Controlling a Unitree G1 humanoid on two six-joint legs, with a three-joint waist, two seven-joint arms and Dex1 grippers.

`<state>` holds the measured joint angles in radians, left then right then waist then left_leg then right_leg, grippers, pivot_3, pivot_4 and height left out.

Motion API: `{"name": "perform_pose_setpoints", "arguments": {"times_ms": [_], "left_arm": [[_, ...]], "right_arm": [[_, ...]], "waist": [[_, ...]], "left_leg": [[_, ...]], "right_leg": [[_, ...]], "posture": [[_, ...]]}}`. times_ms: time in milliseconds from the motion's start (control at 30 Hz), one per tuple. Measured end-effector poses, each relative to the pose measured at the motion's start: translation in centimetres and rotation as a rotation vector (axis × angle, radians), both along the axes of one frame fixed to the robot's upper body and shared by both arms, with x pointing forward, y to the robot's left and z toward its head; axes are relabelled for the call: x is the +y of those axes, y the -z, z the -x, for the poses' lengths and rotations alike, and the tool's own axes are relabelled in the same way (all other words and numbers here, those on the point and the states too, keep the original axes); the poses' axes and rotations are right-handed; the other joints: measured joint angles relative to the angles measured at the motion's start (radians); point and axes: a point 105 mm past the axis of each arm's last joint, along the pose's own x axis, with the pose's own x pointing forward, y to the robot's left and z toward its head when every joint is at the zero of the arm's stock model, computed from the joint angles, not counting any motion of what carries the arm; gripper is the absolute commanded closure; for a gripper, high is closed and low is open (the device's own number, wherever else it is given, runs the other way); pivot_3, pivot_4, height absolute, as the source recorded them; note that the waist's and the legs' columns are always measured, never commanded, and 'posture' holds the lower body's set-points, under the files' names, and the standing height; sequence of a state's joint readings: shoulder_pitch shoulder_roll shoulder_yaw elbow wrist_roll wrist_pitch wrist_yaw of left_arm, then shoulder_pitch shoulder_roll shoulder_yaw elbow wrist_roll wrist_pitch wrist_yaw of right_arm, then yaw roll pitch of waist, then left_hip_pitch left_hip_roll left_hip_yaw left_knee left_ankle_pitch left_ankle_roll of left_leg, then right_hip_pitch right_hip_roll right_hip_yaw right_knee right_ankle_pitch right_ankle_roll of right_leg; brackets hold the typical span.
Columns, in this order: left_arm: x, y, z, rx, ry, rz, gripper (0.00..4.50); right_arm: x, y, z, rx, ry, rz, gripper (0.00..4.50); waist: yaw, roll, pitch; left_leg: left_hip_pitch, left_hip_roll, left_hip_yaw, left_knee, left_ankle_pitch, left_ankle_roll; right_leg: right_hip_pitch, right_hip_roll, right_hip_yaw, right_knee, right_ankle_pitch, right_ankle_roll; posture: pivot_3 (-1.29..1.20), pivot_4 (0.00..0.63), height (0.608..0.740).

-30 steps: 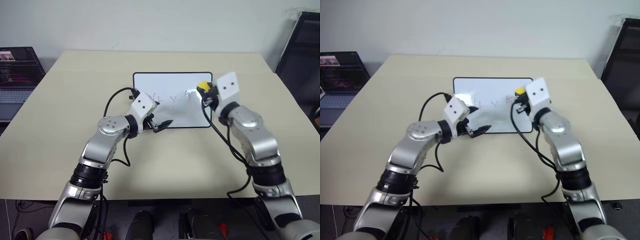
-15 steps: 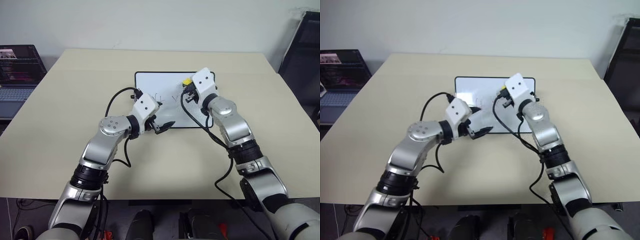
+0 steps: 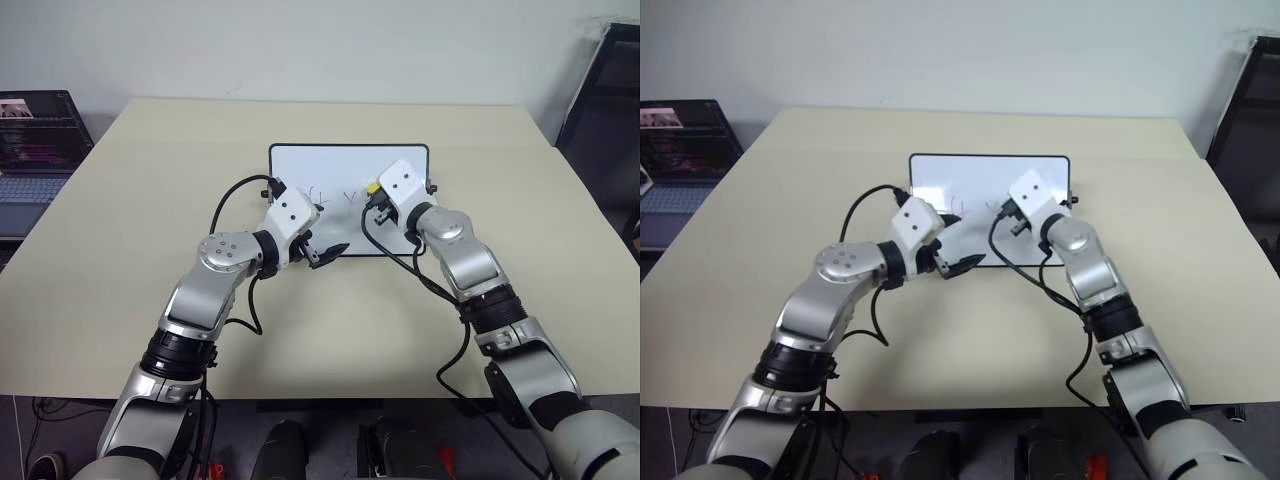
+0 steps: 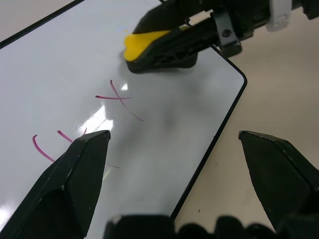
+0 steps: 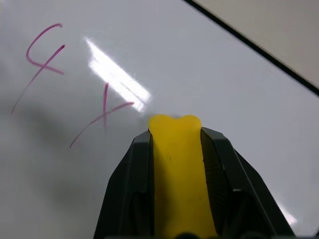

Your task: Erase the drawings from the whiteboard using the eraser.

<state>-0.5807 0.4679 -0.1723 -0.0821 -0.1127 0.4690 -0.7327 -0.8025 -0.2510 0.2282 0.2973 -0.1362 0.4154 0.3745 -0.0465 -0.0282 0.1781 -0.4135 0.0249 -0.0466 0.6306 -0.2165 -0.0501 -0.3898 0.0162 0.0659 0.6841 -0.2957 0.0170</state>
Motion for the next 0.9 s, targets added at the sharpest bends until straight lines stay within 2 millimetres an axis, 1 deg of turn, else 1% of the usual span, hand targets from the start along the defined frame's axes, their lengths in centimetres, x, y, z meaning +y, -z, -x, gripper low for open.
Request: {"name": "perform_pose_setpoints", "arguments": {"times_ms": [67, 233, 333, 567, 633, 767, 900], "left_arm": [[0.0, 0.0, 0.0, 0.0, 0.001, 0.0, 0.0], [0.0, 0.1, 0.1, -0.002, 0.003, 0.0, 0.0], [-0.2, 0.2, 0.1, -0.005, 0.01, 0.0, 0.0], [-0.3, 1.0, 0.4, 0.015, 0.015, -0.006, 0.0], [-0.4, 0.9, 0.5, 0.011, 0.016, -0.006, 0.0], [-0.6, 0.6, 0.8, 0.002, 0.022, -0.005, 0.0], [-0.5, 0.7, 0.8, 0.008, 0.019, -0.007, 0.0]], "right_arm": [[-0.1, 0.4, 0.3, 0.023, -0.001, 0.0, 3.51], [-0.1, 0.5, 0.1, 0.029, 0.01, -0.002, 3.51], [-0.1, -0.1, -0.6, 0.008, 0.026, -0.004, 3.51], [0.5, -2.9, -2.8, -0.077, 0.049, 0.003, 3.51], [0.5, -3.2, -3.2, -0.089, 0.048, 0.006, 3.51], [0.4, -2.9, -3.3, -0.081, 0.039, 0.015, 3.51], [-0.6, -1.4, -2.5, -0.05, 0.029, 0.026, 3.51]], "waist": [[0.0, 0.0, 0.0], [-0.002, 0.0, 0.0], [-0.004, 0.0, 0.0], [-0.011, 0.0, 0.0], [-0.01, 0.0, 0.0], [-0.01, 0.0, 0.0], [-0.01, 0.0, 0.0]], "left_leg": [[0.001, 0.0, 0.0, 0.0, 0.0, 0.0], [0.004, -0.001, 0.002, 0.001, 0.0, 0.0], [0.005, -0.001, 0.004, 0.001, 0.0, 0.0], [0.006, 0.0, 0.006, 0.0, 0.0, 0.0], [0.006, 0.0, 0.006, 0.0, 0.0, 0.0], [0.007, -0.001, 0.006, 0.0, 0.0, 0.0], [0.01, 0.0, 0.006, 0.0, 0.0, 0.0]], "right_leg": [[0.0, 0.0, 0.0, 0.002, 0.0, 0.0], [0.0, 0.0, 0.0, 0.007, 0.0, 0.0], [0.0, 0.0, 0.0, 0.008, 0.0, 0.0], [0.0, 0.0, 0.002, 0.008, 0.0, 0.0], [0.0, 0.0, 0.002, 0.008, 0.0, 0.0], [0.001, 0.0, 0.003, 0.009, 0.0, 0.0], [0.003, 0.0, 0.003, 0.01, 0.0, 0.0]], "posture": [[0.0, 0.15, 0.74], [0.0, 0.15, 0.74], [0.0, 0.15, 0.74], [0.0, 0.15, 0.74], [0.0, 0.15, 0.74], [0.0, 0.15, 0.74], [0.0, 0.15, 0.74]]}}
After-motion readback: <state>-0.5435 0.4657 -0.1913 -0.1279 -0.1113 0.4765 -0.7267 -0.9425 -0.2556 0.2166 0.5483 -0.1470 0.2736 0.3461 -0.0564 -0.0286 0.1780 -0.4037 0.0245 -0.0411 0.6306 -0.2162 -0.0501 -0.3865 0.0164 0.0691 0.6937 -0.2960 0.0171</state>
